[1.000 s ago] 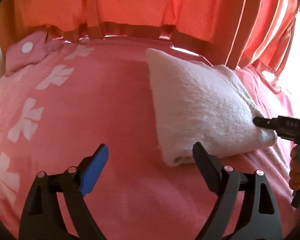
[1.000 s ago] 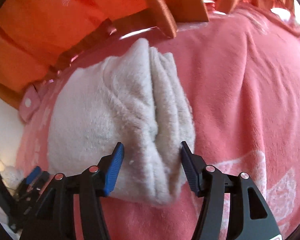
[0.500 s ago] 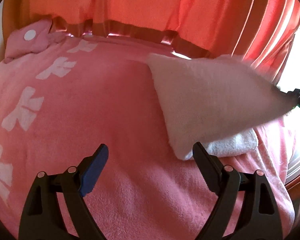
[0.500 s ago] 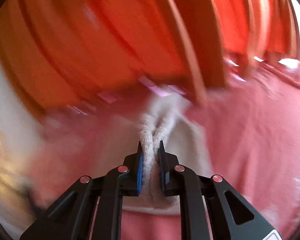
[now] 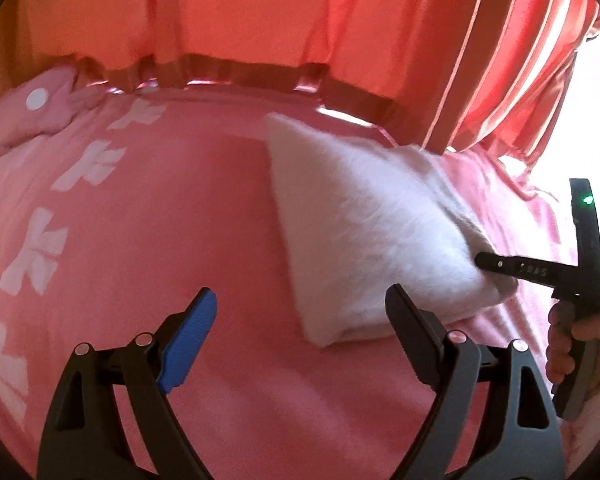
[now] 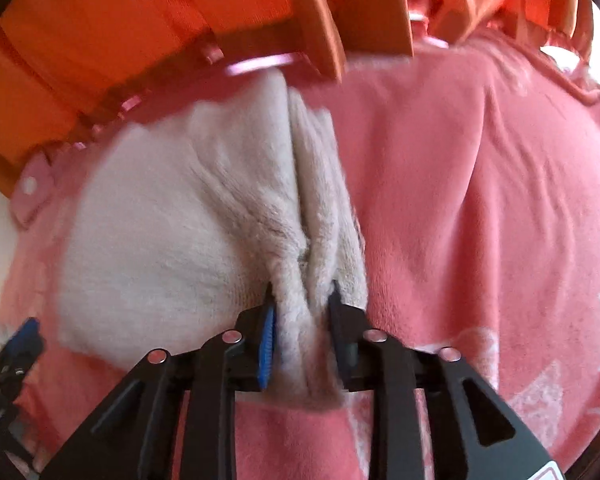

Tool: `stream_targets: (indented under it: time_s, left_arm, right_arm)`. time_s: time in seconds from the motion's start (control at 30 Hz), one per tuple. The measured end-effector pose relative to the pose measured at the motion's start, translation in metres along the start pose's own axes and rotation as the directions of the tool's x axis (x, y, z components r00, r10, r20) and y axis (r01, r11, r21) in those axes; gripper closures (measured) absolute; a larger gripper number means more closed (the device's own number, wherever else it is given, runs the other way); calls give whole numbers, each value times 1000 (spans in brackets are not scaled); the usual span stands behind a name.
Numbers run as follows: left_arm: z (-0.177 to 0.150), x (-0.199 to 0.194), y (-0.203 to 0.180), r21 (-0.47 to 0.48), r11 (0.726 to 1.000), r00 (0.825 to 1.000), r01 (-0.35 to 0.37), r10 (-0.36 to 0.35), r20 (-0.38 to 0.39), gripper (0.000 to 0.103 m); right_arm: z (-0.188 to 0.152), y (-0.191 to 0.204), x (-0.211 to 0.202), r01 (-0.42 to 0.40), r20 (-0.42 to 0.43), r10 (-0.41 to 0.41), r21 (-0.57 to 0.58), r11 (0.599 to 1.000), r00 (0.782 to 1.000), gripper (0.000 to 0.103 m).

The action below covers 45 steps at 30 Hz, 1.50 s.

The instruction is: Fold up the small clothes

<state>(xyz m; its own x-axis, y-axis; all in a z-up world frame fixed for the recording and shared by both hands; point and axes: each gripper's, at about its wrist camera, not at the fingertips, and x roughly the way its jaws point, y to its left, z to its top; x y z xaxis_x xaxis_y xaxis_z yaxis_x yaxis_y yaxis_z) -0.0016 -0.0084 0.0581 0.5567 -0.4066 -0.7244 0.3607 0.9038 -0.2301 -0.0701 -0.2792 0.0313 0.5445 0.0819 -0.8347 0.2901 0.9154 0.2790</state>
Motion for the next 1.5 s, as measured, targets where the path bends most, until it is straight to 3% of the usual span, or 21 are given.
stream_targets:
  time_s: [0.07,0.13,0.23,0.37,0.5,0.63,1.1,1.2,1.23,1.3,1.37,1.5]
  left_arm:
    - [11,7,-5,11,1000,1000,21,-20,-16,13]
    - [22,19,-12,24,999,998,47,-46,-53,11]
    - [35,47,-19,10,995,988,95,-93,-124,9]
    - [37,83,-17,-52,992,972,114,-122,-203,8]
    - [28,105,-10,-146,977,952,156,-188,-243,5]
    - [24,112,-12,-162,972,943,173,-211,-259,5]
    - [29,122,-21,-146,977,948,158,-191,-255,5]
    - [28,122,-22,-144,976,949,163,-195,-249,5]
    - [29,122,-22,-141,976,948,168,-199,-248,5]
    - [30,121,-22,-131,974,945,184,-212,-249,5]
    - [33,116,-24,-111,973,943,200,-222,-247,15]
    - [44,100,-26,-62,971,940,232,-240,-241,39]
  right_arm:
    - [6,-4,-6,-34,32,33,29,999,999,48]
    - [10,-10,-4,-33,50,30,72,997,998,34]
    - [21,-21,24,-24,-1,25,135,991,1000,32]
    - [22,-30,61,-103,-96,126,216,971,987,27]
    - [16,-32,69,-152,-91,178,235,960,980,23]
    - [17,-34,72,-177,-90,204,242,954,975,20]
    - [18,-28,74,-174,-87,198,223,959,976,20]
    - [20,-26,74,-193,-85,215,210,958,973,30]
    - [20,-25,74,-217,-86,239,209,954,967,41]
    - [22,-23,72,-231,-88,253,205,951,963,51]
    - [23,-20,67,-227,-83,247,198,954,965,63]
    - [26,-15,53,-241,-46,255,195,951,966,71]
